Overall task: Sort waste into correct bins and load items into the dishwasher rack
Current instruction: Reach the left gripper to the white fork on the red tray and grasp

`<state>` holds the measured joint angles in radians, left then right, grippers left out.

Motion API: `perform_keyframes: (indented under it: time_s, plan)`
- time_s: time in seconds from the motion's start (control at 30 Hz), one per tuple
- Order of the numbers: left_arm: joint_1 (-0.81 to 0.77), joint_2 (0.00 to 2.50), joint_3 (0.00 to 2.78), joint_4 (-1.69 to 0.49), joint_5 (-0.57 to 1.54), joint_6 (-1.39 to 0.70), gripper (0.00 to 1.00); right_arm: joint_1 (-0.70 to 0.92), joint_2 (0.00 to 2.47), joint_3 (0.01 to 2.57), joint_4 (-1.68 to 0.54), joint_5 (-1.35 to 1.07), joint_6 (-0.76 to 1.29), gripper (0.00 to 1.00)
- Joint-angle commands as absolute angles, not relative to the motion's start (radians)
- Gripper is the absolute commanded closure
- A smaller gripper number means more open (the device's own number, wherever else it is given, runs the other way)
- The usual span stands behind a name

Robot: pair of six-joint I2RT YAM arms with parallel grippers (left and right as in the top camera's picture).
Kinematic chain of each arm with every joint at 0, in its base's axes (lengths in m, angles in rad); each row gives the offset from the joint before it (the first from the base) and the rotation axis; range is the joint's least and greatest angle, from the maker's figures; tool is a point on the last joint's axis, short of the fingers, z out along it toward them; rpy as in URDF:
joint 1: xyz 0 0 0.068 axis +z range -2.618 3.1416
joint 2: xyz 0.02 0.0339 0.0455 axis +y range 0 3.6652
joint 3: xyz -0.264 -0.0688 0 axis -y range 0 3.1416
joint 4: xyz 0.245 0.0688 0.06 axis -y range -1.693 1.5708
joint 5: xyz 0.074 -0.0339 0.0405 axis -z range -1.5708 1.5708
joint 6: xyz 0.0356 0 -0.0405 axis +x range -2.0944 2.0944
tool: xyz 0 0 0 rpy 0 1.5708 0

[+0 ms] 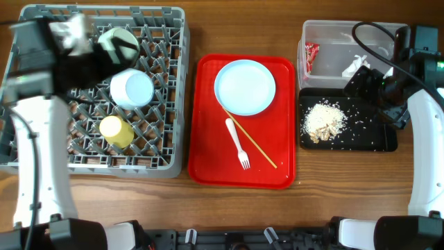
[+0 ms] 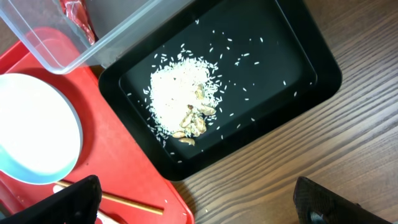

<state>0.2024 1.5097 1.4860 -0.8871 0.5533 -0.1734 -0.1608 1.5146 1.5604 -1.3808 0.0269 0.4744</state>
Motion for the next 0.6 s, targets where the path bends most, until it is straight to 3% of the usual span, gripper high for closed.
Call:
perform_keyframes:
  time_s: [0.0, 0.33, 0.57]
  plan:
    - [-0.048, 1.523, 1.489, -0.925, 0.306, -0.260, 0.00, -0.164, 1.503, 1.577, -1.382, 0.022, 0.470, 0.00]
    - [-0.481, 1.720, 1.489, -0.800, 0.058, -0.267, 0.00, -0.164, 1.503, 1.577, -1.382, 0.022, 0.456, 0.00]
    - [-0.632, 1.863, 1.489, -1.002, 0.092, -0.637, 0.00, -0.164, 1.503, 1.577, -1.389, 0.022, 0.445, 0.00]
